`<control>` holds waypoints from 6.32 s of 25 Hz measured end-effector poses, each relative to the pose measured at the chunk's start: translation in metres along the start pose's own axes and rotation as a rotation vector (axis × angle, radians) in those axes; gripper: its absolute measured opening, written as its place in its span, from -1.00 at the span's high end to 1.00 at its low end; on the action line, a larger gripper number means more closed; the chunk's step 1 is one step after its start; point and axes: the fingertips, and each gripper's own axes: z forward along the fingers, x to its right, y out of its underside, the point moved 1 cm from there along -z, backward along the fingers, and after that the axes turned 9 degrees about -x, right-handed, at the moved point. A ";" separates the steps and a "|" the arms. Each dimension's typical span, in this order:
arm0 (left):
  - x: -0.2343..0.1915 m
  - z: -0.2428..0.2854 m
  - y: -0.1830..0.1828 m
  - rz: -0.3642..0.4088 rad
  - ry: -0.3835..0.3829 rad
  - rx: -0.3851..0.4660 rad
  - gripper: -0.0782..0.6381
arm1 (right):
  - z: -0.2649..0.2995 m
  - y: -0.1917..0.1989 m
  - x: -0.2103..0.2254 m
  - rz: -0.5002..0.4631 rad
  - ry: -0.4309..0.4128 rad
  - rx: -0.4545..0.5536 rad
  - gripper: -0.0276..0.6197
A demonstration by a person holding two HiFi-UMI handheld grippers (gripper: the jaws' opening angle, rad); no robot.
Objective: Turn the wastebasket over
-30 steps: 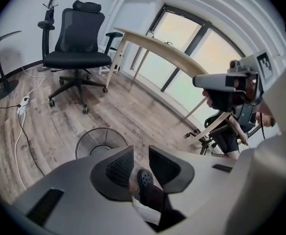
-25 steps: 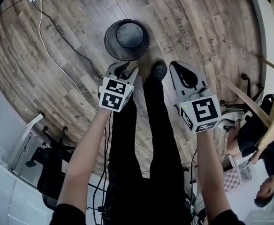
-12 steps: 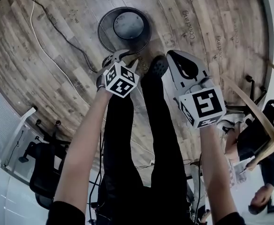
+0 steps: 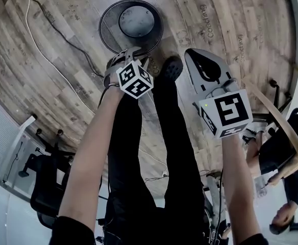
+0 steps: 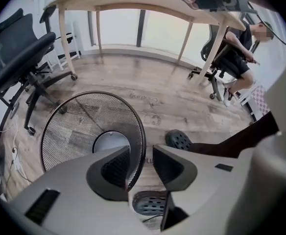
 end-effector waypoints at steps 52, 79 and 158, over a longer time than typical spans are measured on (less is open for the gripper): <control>-0.026 -0.050 -0.026 -0.233 0.131 0.140 0.67 | -0.008 -0.005 0.012 0.087 0.045 0.000 0.81; -0.155 -0.044 0.120 -0.489 -0.030 0.086 0.67 | 0.129 0.050 -0.018 0.234 -0.023 -0.225 0.60; -0.107 0.055 0.113 -0.729 0.198 0.056 0.50 | 0.190 -0.031 0.027 -0.070 0.090 -0.130 0.30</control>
